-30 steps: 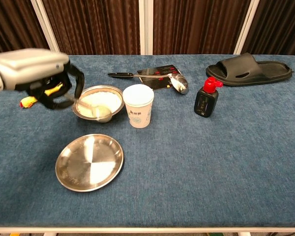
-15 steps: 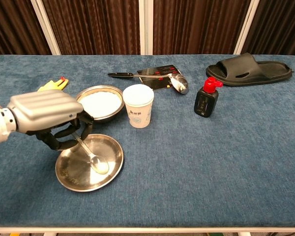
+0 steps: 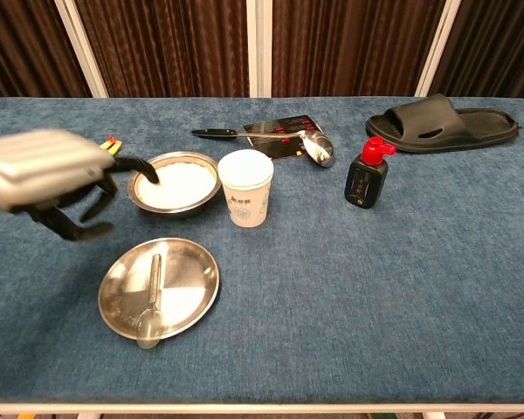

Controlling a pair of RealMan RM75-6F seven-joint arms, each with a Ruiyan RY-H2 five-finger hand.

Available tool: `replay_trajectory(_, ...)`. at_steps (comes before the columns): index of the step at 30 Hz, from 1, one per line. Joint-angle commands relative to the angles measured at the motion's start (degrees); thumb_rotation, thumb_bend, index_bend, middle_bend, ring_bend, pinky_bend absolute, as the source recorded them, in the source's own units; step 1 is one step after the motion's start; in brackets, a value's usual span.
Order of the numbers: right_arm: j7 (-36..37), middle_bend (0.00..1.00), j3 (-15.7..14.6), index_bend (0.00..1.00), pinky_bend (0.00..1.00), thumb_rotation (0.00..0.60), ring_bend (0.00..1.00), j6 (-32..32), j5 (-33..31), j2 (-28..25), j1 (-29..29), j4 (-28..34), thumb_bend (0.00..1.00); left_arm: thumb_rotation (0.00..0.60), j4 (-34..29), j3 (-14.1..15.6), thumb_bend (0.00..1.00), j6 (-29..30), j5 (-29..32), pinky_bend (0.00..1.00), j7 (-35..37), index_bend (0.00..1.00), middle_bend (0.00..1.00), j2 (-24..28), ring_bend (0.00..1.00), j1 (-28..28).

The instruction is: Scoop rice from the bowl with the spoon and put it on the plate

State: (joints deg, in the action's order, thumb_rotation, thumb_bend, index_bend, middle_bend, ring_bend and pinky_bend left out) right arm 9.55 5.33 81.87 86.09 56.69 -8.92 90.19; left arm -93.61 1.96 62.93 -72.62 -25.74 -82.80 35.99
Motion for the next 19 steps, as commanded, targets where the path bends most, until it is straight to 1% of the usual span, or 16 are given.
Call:
replay_trajectory(1,0.3,0.23,-0.1,0.07,0.07,0.600,0.00,-0.2,-0.1,0.0,0.1,-0.3,0.27,0.600,0.4,-3.6,0.42,8.6,3.1,0.96,7.5,0.25,0.73,3.8,0.68,-6.0)
replay_trajectory(2,0.4,0.23,-0.2,0.07,0.07,0.600,0.00,-0.4,-0.1,0.0,0.0,-0.4,0.27,0.600,1.6,-4.5,0.41,10.3,4.1,0.92,9.2,0.26,0.71,4.1,0.66,-7.3)
replay_trajectory(3,0.4,0.23,-0.2,0.07,0.07,0.600,0.00,-0.5,0.0,0.0,0.0,-0.5,0.27,0.600,3.0,-5.4,0.40,11.6,5.4,0.85,10.9,0.27,0.68,4.3,0.62,-8.5)
replay_trajectory(5,0.6,0.23,-0.4,0.07,0.07,0.600,0.00,-0.8,0.1,0.1,-0.2,-0.7,0.27,0.600,6.7,-6.7,0.36,13.0,8.7,0.66,13.3,0.27,0.59,5.0,0.50,-10.9)
replay_trajectory(8,1.3,0.22,-0.6,0.07,0.07,0.600,0.00,-1.7,0.4,0.4,-0.6,-1.2,0.27,0.600,10.8,-6.5,0.26,13.2,11.8,0.39,14.6,0.27,0.40,6.6,0.30,-13.9)
replay_trajectory(10,1.6,0.21,-0.8,0.07,0.07,0.600,0.00,-2.5,0.5,0.5,-0.9,-1.5,0.27,0.600,12.1,-5.9,0.21,14.2,12.4,0.28,15.7,0.27,0.33,7.5,0.24,-16.4)
replay_trajectory(12,1.7,0.21,-0.9,0.06,0.07,0.600,0.00,-2.9,0.6,0.8,-1.1,-1.6,0.27,0.600,11.7,-5.4,0.20,14.9,12.3,0.24,17.5,0.27,0.30,8.7,0.22,-18.3)
replay_trajectory(14,2.1,0.21,-1.2,0.07,0.07,0.600,0.00,-2.8,1.1,1.3,-1.1,-1.7,0.27,0.600,10.0,-4.2,0.20,17.2,10.7,0.23,19.5,0.27,0.30,10.0,0.22,-21.1)
replay_trajectory(17,2.0,0.21,-1.7,0.07,0.07,0.600,0.00,-2.1,1.9,2.1,-0.8,-1.7,0.27,0.600,7.1,-2.3,0.20,22.7,6.6,0.21,20.9,0.27,0.30,10.9,0.22,-25.0)
replay_trajectory(19,1.8,0.21,-2.0,0.07,0.07,0.600,0.00,-1.3,2.5,2.4,-0.4,-1.3,0.27,0.600,5.8,-0.9,0.20,26.5,3.3,0.21,20.4,0.27,0.30,10.9,0.21,-27.2)
